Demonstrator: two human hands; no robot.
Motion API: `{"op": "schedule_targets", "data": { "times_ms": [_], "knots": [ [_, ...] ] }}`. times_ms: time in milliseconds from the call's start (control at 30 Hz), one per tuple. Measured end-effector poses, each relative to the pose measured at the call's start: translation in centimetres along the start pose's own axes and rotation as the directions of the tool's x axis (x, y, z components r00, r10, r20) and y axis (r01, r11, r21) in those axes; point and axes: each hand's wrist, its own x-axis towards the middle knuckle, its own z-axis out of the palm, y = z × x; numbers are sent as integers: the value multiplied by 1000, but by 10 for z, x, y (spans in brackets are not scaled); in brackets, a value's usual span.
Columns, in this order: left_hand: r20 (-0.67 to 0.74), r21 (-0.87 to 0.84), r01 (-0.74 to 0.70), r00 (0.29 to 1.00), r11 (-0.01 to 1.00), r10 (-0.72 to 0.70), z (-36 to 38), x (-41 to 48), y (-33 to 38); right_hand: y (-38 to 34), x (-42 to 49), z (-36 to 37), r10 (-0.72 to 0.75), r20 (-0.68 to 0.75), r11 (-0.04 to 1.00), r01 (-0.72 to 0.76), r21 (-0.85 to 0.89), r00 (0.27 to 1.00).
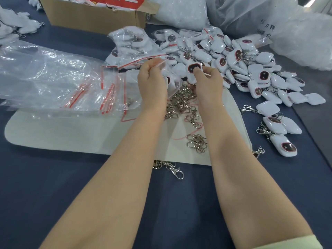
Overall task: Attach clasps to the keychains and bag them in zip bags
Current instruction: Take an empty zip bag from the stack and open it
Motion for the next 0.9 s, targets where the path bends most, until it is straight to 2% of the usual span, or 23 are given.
{"op": "schedule_targets", "data": {
  "times_ms": [233, 433, 600, 800, 900],
  "knots": [
    [88, 274, -163, 986, 948, 144, 2, 2, -10, 3, 1, 0, -5, -11, 999, 4, -41, 1000],
    [178, 314, -164, 978, 935, 112, 1, -1, -14, 3, 0, 0, 4, -11, 999, -4, -45, 1000],
    [191, 352, -204, 971, 913, 143, 2, -1, -16, 2, 0, 0, 14, -19, 999, -14, -29, 1000],
    [333, 534, -356, 922, 767, 196, 2, -3, -21, -1, -2, -1, 52, -27, 998, -51, 34, 998],
    [329, 552, -348, 926, 758, 186, 3, -3, -20, -9, -4, -1, 31, -38, 993, -26, 114, 999]
  ]
}}
